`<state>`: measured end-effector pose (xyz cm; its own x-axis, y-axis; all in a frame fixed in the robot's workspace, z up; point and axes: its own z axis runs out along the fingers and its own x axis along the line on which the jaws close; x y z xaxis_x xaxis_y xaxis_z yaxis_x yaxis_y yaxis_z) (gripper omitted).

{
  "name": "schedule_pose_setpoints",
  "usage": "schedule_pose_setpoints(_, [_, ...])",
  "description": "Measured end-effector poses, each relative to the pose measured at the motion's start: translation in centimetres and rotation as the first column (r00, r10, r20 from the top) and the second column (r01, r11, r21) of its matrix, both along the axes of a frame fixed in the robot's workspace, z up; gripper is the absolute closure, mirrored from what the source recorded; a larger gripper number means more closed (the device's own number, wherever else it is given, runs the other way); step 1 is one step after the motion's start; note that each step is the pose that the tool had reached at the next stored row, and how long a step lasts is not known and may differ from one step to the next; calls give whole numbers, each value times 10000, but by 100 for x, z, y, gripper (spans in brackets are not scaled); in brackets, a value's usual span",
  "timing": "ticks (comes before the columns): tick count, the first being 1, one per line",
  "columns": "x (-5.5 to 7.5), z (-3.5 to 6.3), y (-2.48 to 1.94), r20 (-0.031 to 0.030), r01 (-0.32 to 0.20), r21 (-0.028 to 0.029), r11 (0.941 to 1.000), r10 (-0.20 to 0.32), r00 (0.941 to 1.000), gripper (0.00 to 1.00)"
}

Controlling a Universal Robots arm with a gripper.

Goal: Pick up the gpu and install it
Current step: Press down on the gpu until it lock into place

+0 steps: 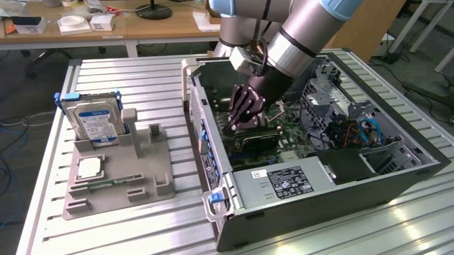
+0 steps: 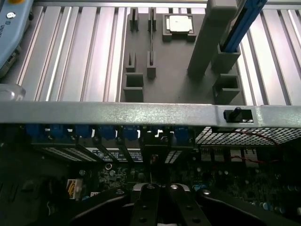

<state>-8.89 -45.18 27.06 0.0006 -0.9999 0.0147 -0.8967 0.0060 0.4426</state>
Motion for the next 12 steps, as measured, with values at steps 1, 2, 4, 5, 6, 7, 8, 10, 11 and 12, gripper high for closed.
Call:
schedule_pose_setpoints(1, [-1,0,0,2,-1,-1,10000,1,10000,90])
schedule_pose_setpoints(2, [-2,1,0,3,-3,-2,10000,3,10000,90])
schedule_pose_setpoints(4, [-5,1,-1,5,-2,-3,10000,2,10000,90])
schedule_pose_setpoints(5, [-5,1,-1,6,-1,-2,10000,1,10000,90])
schedule_pose_setpoints(6, [-5,1,-1,6,-1,-2,10000,1,10000,90])
schedule_pose_setpoints(7, [-6,1,-1,6,0,-2,10000,0,10000,90])
schedule_pose_setpoints(8, [-5,1,-1,6,-1,-3,10000,1,10000,90])
schedule_pose_setpoints(10, [-6,1,-1,5,-1,-2,10000,1,10000,90])
schedule_pose_setpoints(11, [-5,1,-1,6,-1,-3,10000,1,10000,90])
schedule_pose_setpoints(12, [-6,1,-1,9,-1,-3,10000,1,10000,90])
